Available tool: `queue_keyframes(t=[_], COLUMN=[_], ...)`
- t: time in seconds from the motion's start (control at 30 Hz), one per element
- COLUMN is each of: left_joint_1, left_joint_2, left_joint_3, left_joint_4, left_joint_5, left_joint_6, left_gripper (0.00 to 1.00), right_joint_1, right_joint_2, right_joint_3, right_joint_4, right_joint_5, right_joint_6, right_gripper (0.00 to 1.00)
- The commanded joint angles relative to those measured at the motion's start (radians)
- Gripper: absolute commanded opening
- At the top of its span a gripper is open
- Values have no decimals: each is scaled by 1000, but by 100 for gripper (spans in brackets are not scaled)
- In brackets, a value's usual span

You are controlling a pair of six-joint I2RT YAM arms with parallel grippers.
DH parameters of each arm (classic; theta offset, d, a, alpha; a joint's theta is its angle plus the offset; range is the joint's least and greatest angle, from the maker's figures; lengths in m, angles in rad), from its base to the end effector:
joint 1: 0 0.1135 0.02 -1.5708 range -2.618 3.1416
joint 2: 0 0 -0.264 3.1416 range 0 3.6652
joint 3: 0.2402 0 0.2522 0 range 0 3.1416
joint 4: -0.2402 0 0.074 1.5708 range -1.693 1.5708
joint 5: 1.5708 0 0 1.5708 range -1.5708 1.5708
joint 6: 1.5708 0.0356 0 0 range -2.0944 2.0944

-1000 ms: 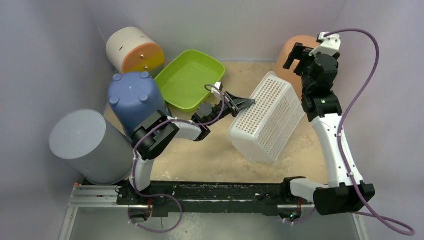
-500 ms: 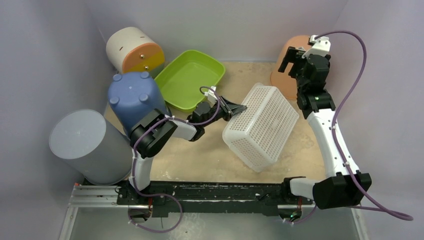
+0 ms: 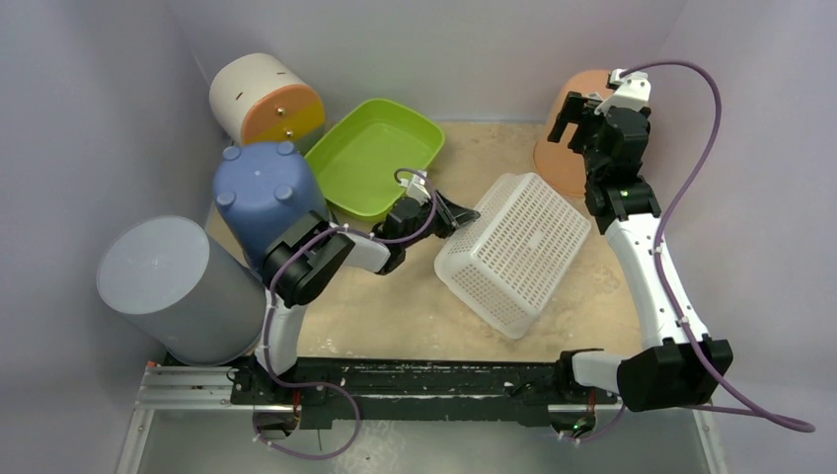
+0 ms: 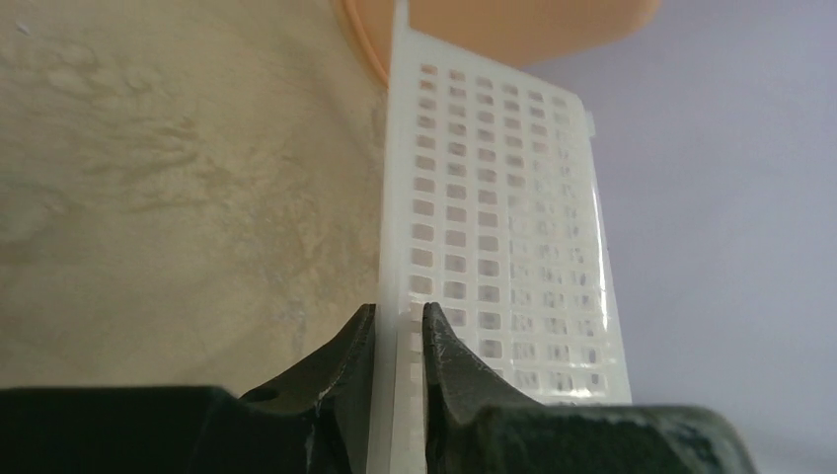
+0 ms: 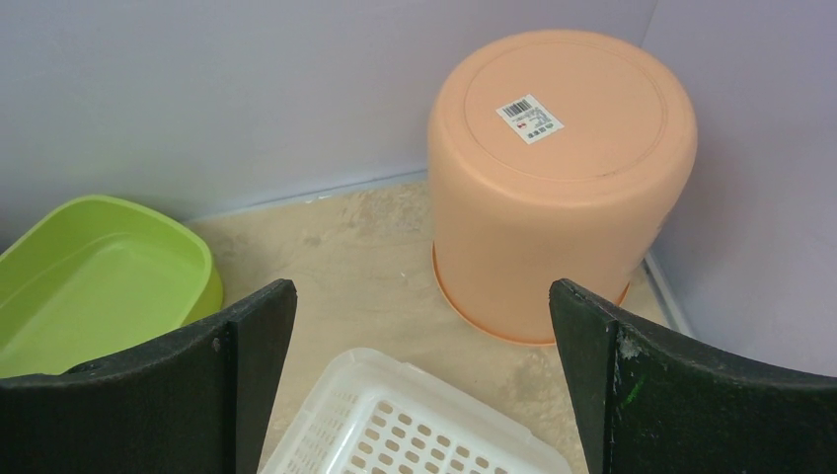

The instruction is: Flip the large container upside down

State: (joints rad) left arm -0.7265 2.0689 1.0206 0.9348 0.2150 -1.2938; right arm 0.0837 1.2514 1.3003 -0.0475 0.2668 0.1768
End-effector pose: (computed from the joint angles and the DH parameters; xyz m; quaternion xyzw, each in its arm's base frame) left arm 0.3152 -0.2903 0.1508 -0.1390 0.7321 -0.6032 0.2842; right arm 0.2870 0.0147 0.4362 0.1266 0.6952 -0.0021 0.7076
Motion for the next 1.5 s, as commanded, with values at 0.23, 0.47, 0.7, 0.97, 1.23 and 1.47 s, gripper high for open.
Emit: queue_keyframes(t=[0.23, 0.47, 0.7, 0.97, 1.23, 1.47], left_joint_1=[4, 3, -77, -183, -200, -158], left_joint_2=[88, 83, 63, 99, 177, 64], left_joint_3=[35, 75, 216, 379, 552, 579], left_joint_4=[-224, -318, -535, -653, -788, -1006], left_joint_5=[-25, -42, -71, -42, -103, -377], left_joint_6=[227, 299, 445, 528, 608, 827], left_gripper=[20, 23, 35, 55, 60, 63], right_joint_1=[-4, -4, -3, -20, -38, -42], right_joint_2=[-10, -8, -7, 22, 34, 0], right_joint_3=[-10, -10, -15, -8, -39, -79], right_joint_4=[52, 52, 48, 38, 47, 70], right_joint_5=[-17, -27, -18, 42, 19, 28], right_joint_6=[12, 16, 14, 62, 46, 35], right_gripper=[100, 100, 100, 100, 100, 100])
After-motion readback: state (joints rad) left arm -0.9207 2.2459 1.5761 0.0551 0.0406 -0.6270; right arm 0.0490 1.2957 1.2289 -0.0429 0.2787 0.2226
